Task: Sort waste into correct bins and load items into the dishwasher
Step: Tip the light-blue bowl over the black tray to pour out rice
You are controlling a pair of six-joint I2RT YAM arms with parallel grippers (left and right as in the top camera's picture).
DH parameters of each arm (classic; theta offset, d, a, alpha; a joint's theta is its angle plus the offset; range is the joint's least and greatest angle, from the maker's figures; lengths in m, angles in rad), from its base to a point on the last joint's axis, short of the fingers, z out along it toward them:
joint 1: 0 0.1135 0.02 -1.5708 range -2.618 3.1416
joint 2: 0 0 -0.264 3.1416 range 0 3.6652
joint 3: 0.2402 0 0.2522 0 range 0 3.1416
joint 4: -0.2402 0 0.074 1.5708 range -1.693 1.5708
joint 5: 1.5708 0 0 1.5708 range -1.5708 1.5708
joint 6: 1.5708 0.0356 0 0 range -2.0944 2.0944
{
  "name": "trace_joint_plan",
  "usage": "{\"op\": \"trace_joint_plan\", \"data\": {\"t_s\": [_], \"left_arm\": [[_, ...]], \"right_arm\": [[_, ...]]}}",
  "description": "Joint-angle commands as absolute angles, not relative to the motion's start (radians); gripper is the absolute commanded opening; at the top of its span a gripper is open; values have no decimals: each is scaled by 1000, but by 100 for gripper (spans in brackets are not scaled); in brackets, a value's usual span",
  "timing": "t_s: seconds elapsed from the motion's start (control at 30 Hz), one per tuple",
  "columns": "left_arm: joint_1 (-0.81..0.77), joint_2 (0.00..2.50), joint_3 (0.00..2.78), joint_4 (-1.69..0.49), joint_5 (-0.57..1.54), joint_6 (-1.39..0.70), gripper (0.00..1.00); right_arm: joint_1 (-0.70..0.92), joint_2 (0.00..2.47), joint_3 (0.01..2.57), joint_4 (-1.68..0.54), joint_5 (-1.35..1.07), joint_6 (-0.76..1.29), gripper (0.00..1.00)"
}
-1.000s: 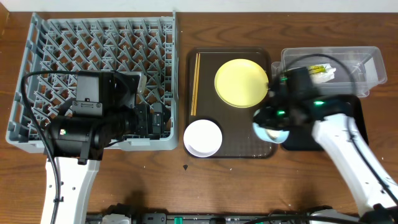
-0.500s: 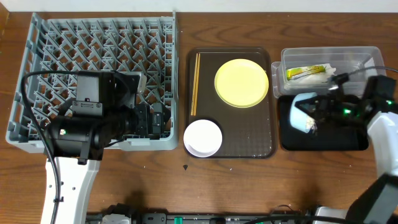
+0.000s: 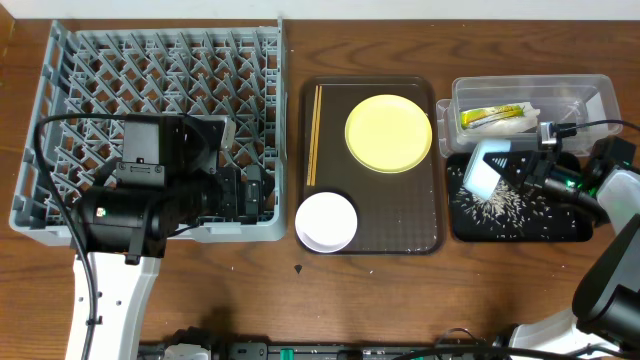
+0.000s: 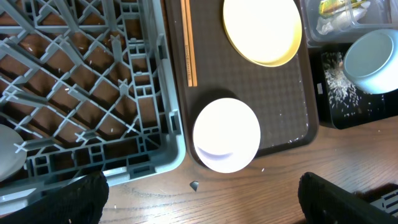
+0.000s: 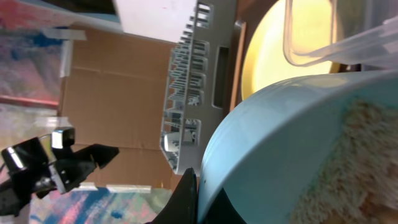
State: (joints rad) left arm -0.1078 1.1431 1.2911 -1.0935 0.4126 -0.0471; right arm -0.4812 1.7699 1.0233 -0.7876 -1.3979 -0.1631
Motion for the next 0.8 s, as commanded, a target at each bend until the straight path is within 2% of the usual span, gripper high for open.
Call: {"op": "trace_joint_plan", "data": {"t_s": [0.0, 0.27, 0.37, 0.47, 0.57, 0.67, 0.73, 0.77], "left_arm": [[-111, 1145, 1308, -1095, 407, -30, 98], [-111, 1145, 1308, -1095, 407, -30, 98], [-111, 1145, 1308, -1095, 407, -30, 98], [-111, 1145, 1308, -1095, 407, -30, 98], [-111, 1145, 1308, -1095, 407, -30, 98], [-111, 1145, 1308, -1095, 407, -30, 98], [-111, 1145, 1308, -1095, 407, -30, 98], [-111, 1145, 1308, -1095, 407, -30, 98]], "right_arm": [[-493, 1784, 1019, -785, -1497, -226, 1], [-498, 1785, 1019, -779, -1499, -238, 1], [-504, 1786, 1019, -756, -1419, -182, 1], [-511, 1786, 1019, -776, -1487, -213, 1], [-519, 1786, 1019, -764, -1394, -125, 1], [-525, 1786, 1019, -798, -1402, -221, 1], [-525, 1786, 1019, -792, -1328, -126, 1], [-525, 1785, 1019, -812, -1368, -149, 1]]}}
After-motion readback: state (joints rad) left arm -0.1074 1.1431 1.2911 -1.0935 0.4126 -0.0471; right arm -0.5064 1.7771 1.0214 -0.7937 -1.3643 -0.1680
